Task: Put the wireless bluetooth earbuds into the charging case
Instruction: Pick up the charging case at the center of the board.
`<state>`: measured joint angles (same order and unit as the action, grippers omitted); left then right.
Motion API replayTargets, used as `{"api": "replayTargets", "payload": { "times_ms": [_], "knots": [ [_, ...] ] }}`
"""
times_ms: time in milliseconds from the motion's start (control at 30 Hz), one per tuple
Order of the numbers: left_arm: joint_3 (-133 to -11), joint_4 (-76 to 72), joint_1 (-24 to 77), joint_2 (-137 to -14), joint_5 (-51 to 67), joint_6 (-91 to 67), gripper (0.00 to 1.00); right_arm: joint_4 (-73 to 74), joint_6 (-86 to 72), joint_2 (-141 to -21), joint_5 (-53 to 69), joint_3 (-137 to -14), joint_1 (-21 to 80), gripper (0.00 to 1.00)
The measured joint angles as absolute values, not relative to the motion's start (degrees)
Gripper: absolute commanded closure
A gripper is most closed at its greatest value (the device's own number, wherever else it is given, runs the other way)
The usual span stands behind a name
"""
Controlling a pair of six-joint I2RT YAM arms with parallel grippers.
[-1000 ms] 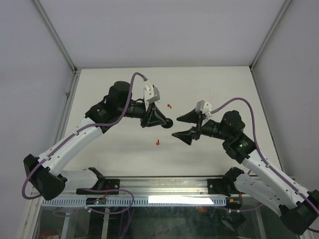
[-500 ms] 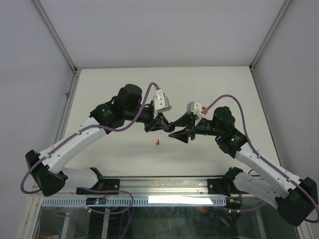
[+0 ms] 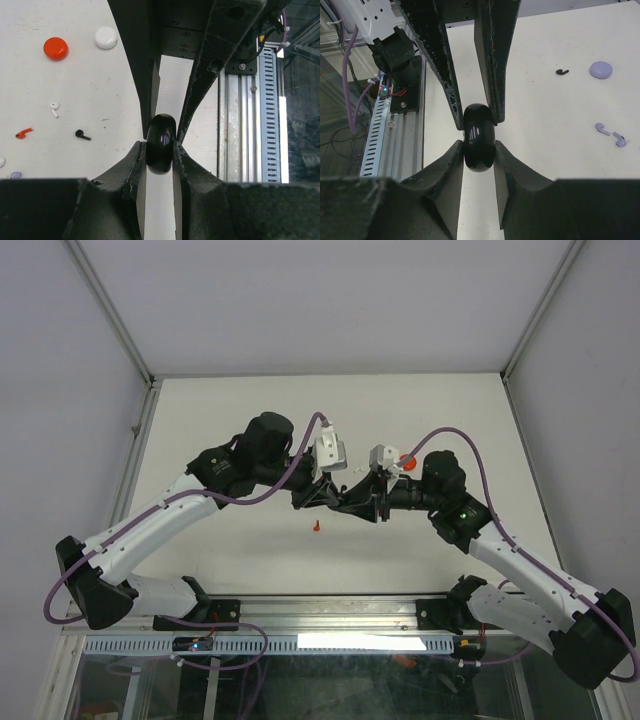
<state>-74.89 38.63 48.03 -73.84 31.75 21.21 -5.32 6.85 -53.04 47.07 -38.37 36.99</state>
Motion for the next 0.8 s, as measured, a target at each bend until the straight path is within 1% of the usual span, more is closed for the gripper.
{"api": "replayTargets", "payload": {
  "times_ms": [100, 133, 167, 200, 233, 333, 467, 567, 800],
  "knots": [
    [-74.91, 39.13, 48.03, -73.82, 31.75, 21.61, 1.00, -4.25, 7.46, -53.63, 47.31, -38.96, 36.91, 0.89],
    [-74.96, 39.38, 48.03, -73.82, 31.75, 21.74, 0.98, -3.88, 7.62, -53.76, 47.44, -39.13, 36.91, 0.96],
    [-74.96, 39.55, 48.05, -73.82, 31.75, 21.80, 0.95, -3.53, 7.66, -53.87, 47.53, -39.27, 36.88, 1.00],
    [-74.96, 39.59, 48.05, -73.82, 31.73, 21.87, 0.89, -3.42, 7.92, -53.89, 47.66, -39.31, 36.88, 1.00],
    [-74.96, 39.64, 48.05, -73.82, 31.73, 21.87, 0.81, -3.29, 7.97, -53.91, 47.70, -39.31, 36.88, 1.00],
    [-74.96, 39.70, 48.07, -73.82, 31.57, 21.85, 0.64, -3.25, 7.86, -53.89, 47.88, -39.31, 36.88, 1.00],
    [-74.02, 37.98, 47.88, -73.21, 31.31, 21.43, 0.49, -4.60, 6.83, -53.47, 48.07, -38.87, 36.95, 1.00],
    [-71.26, 35.29, 46.48, -71.40, 32.42, 20.16, 0.42, -6.81, 5.30, -52.25, 48.05, -37.47, 36.95, 1.00],
    [-62.37, 24.71, 42.30, -65.39, 37.95, 13.74, 0.37, -14.31, -0.21, -49.74, 47.48, -32.95, 36.95, 1.00]
  ]
}}
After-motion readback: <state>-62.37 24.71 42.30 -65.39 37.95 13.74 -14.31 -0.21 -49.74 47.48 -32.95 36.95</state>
